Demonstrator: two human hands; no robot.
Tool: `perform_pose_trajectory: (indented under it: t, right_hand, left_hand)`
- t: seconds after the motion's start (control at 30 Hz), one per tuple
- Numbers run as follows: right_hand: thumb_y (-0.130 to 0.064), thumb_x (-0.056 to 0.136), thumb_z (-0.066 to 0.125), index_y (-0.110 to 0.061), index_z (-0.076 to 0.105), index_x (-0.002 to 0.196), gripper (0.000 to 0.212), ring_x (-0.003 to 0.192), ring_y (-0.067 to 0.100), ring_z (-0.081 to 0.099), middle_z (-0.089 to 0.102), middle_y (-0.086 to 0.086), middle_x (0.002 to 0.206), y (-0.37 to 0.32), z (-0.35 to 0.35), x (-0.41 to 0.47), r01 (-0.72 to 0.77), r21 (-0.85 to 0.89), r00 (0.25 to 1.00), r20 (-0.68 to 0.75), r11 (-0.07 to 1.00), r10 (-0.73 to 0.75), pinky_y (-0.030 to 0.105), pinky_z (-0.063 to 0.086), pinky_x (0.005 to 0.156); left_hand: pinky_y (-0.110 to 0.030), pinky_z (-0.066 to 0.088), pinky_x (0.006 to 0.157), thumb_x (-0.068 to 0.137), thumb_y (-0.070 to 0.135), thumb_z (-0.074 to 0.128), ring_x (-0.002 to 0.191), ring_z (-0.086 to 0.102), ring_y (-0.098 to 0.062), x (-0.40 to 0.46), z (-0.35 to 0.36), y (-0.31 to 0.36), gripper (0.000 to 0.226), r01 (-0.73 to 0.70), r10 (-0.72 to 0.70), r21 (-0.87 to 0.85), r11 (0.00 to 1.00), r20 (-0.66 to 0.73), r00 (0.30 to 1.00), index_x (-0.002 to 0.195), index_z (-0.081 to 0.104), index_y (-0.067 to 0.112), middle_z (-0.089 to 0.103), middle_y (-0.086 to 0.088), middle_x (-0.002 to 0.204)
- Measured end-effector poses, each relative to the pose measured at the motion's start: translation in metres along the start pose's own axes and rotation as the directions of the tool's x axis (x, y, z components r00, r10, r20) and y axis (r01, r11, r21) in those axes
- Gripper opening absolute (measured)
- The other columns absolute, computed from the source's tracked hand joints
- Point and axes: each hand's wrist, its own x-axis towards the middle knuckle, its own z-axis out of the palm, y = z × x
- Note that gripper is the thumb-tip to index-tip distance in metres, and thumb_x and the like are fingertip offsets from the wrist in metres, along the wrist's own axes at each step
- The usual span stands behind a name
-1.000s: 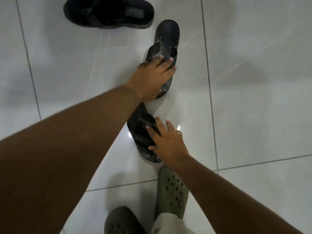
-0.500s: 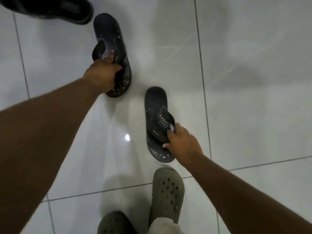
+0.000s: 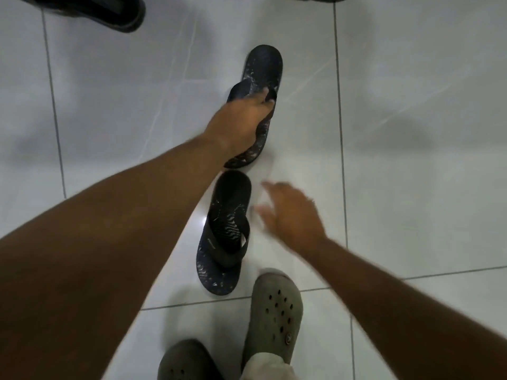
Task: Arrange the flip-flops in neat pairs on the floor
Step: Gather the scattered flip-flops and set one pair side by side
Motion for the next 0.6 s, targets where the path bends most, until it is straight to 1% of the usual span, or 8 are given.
perform_pose_trajectory:
  t: [0.1,0.17,0.23,0.3,0.33,0.4,0.5,0.6]
  right_hand:
    - [-0.043,0.099,0.044,-0.021,0.031,0.151,0.058,0.125,0.035,0.049,0.043,0.013,0.147,0.013,-0.040,0.062,-0.096,0.072,0.949,-0.293,0.993,0.113,0.050,0.045,0.098]
    - [-0.046,0.100,0.039,-0.027,0.020,0.155,0.061,0.137,0.041,0.034,0.025,0.009,0.160,0.006,-0.056,0.105,-0.117,-0.029,0.976,-0.190,0.993,0.109,0.057,0.038,0.104]
    - [-0.053,0.098,0.037,-0.035,0.017,0.154,0.062,0.146,0.044,0.014,0.008,0.000,0.166,-0.006,-0.061,0.136,-0.093,-0.146,0.995,0.014,0.985,0.096,0.066,0.028,0.108]
    - [-0.060,0.095,0.037,-0.037,0.023,0.152,0.062,0.148,0.044,0.005,0.004,-0.003,0.166,-0.013,-0.057,0.152,-0.044,-0.225,0.987,0.141,0.973,0.077,0.070,0.023,0.109]
    - [-0.061,0.094,0.039,-0.037,0.026,0.151,0.062,0.148,0.043,0.004,0.006,-0.002,0.165,-0.011,-0.054,0.157,-0.036,-0.250,0.983,0.165,0.968,0.079,0.070,0.021,0.110]
    - [-0.064,0.090,0.039,-0.035,0.031,0.149,0.066,0.148,0.043,0.009,0.014,0.004,0.163,0.002,-0.048,0.166,-0.014,-0.294,0.982,0.176,0.956,0.069,0.067,0.020,0.112]
    - [-0.070,0.078,0.032,-0.031,0.035,0.147,0.080,0.143,0.044,0.022,0.027,0.014,0.157,0.026,-0.054,0.171,-0.013,-0.319,0.984,0.165,0.948,0.069,0.060,0.024,0.113]
    - [-0.061,0.087,0.037,-0.021,0.039,0.147,0.072,0.140,0.039,0.030,0.033,0.019,0.153,0.049,-0.067,0.167,-0.034,-0.384,0.988,0.127,0.923,0.089,0.052,0.020,0.117]
  left_hand:
    - [-0.048,0.048,0.095,0.093,0.033,0.053,0.113,0.057,-0.037,-0.032,0.002,-0.008,0.036,-0.025,0.033,0.045,0.999,-0.200,0.979,0.124,0.061,0.016,0.050,-0.009,0.146]
    - [-0.048,0.050,0.091,0.086,0.052,0.054,0.111,0.059,-0.037,-0.076,0.024,-0.007,0.048,-0.139,0.135,-0.014,0.990,-0.148,0.980,0.116,0.065,0.016,0.057,-0.012,0.137]
    - [-0.051,0.045,0.101,0.080,0.066,0.049,0.129,0.048,-0.036,-0.128,0.056,0.005,0.070,-0.278,0.274,0.005,0.961,0.154,0.949,0.127,0.058,0.015,0.047,-0.014,0.147]
    - [-0.053,0.025,0.117,0.079,0.070,0.047,0.147,0.021,-0.034,-0.165,0.084,0.009,0.087,-0.356,0.271,0.094,0.930,0.480,0.834,0.147,0.034,0.018,0.022,-0.011,0.161]
    - [-0.052,0.015,0.120,0.080,0.067,0.050,0.150,0.012,-0.033,-0.173,0.095,0.006,0.091,-0.363,0.248,0.126,0.923,0.526,0.813,0.152,0.021,0.019,0.013,-0.009,0.164]
    - [-0.048,0.005,0.121,0.082,0.063,0.054,0.152,0.005,-0.029,-0.176,0.106,-0.004,0.097,-0.345,0.232,0.162,0.924,0.479,0.847,0.155,0.006,0.020,0.004,-0.007,0.166]
    - [-0.044,0.003,0.122,0.081,0.066,0.054,0.153,0.002,-0.027,-0.167,0.107,-0.018,0.104,-0.368,0.245,0.198,0.909,0.462,0.853,0.155,0.001,0.017,0.000,-0.006,0.166]
    - [-0.046,0.004,0.121,0.080,0.069,0.050,0.152,0.003,-0.030,-0.160,0.095,-0.043,0.105,-0.270,0.140,0.273,0.923,0.416,0.898,0.155,0.002,0.014,0.001,-0.008,0.165]
